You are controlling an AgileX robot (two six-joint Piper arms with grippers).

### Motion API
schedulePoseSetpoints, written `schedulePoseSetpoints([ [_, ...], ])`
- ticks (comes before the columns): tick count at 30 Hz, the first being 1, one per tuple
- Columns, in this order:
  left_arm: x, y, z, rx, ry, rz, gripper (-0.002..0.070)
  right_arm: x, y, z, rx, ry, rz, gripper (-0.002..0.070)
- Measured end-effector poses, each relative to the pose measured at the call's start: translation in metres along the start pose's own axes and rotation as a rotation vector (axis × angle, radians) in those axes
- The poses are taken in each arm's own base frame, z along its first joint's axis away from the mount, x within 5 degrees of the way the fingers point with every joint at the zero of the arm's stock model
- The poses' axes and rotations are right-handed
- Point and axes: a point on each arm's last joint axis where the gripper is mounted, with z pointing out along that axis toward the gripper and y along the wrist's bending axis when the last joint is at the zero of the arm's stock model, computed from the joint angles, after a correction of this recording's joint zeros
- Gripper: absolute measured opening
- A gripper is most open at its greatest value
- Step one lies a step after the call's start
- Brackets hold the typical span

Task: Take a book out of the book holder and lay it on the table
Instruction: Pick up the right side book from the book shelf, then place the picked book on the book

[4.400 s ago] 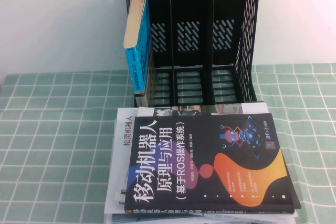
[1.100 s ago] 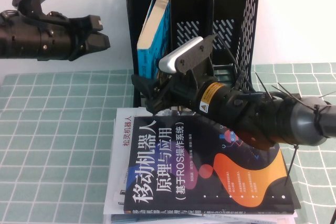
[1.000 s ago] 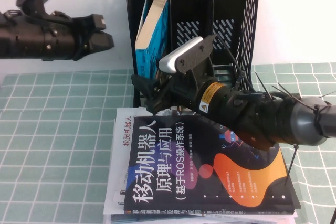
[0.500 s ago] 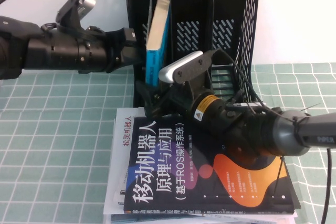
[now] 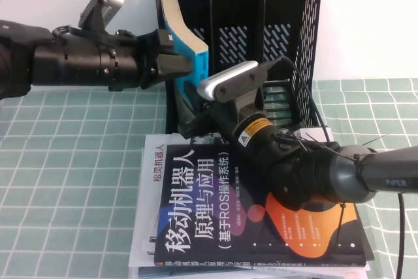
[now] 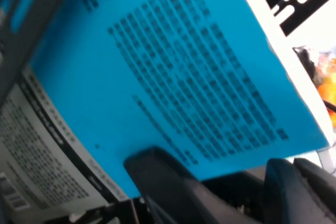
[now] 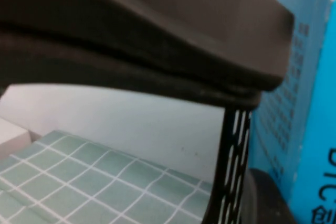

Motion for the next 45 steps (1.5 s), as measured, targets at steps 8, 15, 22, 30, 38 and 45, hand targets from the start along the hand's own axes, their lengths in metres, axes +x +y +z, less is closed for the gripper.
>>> schedulePoseSetpoints([
  [8, 0.0, -0.009, -0.006, 0.022, -0.001, 0.033, -0.0003, -0.005, -0.005, -0.001, 0.075, -0.115, -0.04, 0.0201],
  [15, -0.002, -0.071, -0.057, 0.081, -0.051, 0.245, -0.0003, -0.018, -0.004, -0.003, 0.106, -0.139, -0.071, 0.0201],
  [22, 0.014, -0.142, -0.131, 0.112, -0.165, 0.477, -0.0003, -0.071, 0.002, -0.015, 0.107, -0.251, -0.224, 0.02],
  [30, 0.048, -0.178, -0.187, 0.043, -0.205, 0.649, -0.0003, -0.167, 0.004, -0.055, 0.141, -0.468, -0.351, 0.02],
  [38, 0.073, -0.181, -0.211, -0.068, -0.126, 0.647, -0.0003, -0.238, 0.014, -0.114, 0.018, -0.317, -0.771, 0.02],
  [45, 0.08, -0.181, -0.212, -0.056, -0.066, 0.621, -0.0003, -0.21, 0.011, -0.135, -0.188, 0.183, -0.942, 0.02],
])
